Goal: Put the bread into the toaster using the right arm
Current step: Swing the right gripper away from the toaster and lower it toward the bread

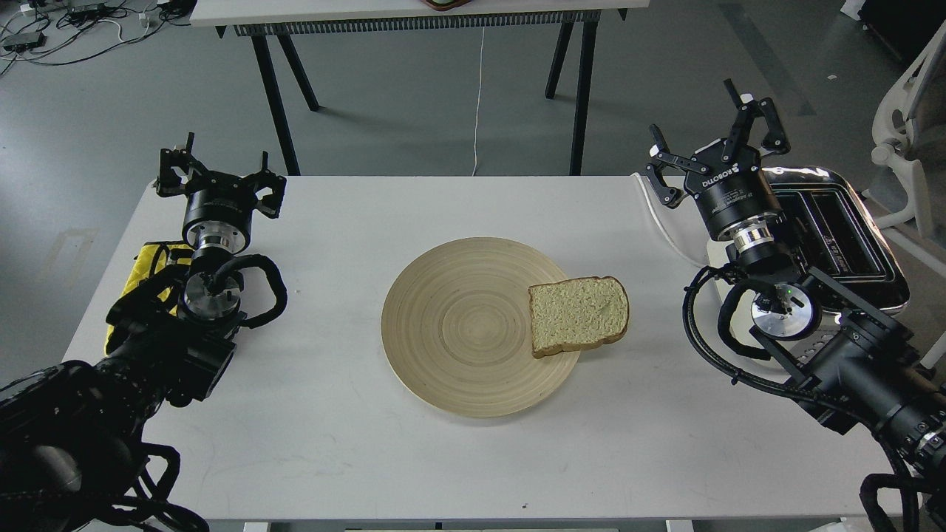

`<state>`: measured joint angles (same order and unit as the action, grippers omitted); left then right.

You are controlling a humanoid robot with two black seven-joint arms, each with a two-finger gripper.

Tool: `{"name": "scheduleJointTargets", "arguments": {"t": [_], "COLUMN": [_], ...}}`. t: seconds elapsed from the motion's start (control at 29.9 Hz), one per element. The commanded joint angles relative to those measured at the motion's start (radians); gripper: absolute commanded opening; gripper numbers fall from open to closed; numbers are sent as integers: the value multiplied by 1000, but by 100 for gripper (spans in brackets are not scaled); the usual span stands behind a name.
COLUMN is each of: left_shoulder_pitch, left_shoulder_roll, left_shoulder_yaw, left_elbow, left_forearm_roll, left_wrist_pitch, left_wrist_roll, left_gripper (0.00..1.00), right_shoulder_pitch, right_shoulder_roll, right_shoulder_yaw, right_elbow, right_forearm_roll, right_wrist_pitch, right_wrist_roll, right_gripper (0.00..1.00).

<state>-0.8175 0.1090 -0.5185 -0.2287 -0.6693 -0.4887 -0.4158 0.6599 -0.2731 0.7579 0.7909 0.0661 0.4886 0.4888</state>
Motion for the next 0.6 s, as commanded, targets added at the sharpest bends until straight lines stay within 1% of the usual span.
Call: {"name": "scheduleJointTargets", "arguments": {"t": [0.0,0.2,0.37,0.43,0.47,0.57], "left_shoulder_pitch": [0,1,0,1,0,0], "left_shoulder_roll": [1,1,1,1,0,0], "left_shoulder_yaw": [0,0,0,0,0,0], "left_elbow": [-1,-1,0,0,0,-1], "left_forearm_roll": [1,0,1,1,1,0], "left_wrist_pitch": [0,0,0,0,0,0], "left_wrist_roll": [0,0,0,0,0,0], "left_gripper": [100,100,100,100,100,100], "right_shoulder_pitch": [1,15,105,142,159,169], "right_shoulder_roll": [5,8,8,11,15,-11], "right_shoulder_yaw": [1,-5,-51,-98,-127,-210], "right_elbow": [14,17,17,27,46,164], "right_forearm_roll": [-3,-12,-64,-133,-173,-294], "right_wrist_pitch": [0,0,-7,-131,-212,-457], "right_wrist_roll": [0,0,0,0,0,-6], "right_gripper": [99,99,99,99,99,99]}}
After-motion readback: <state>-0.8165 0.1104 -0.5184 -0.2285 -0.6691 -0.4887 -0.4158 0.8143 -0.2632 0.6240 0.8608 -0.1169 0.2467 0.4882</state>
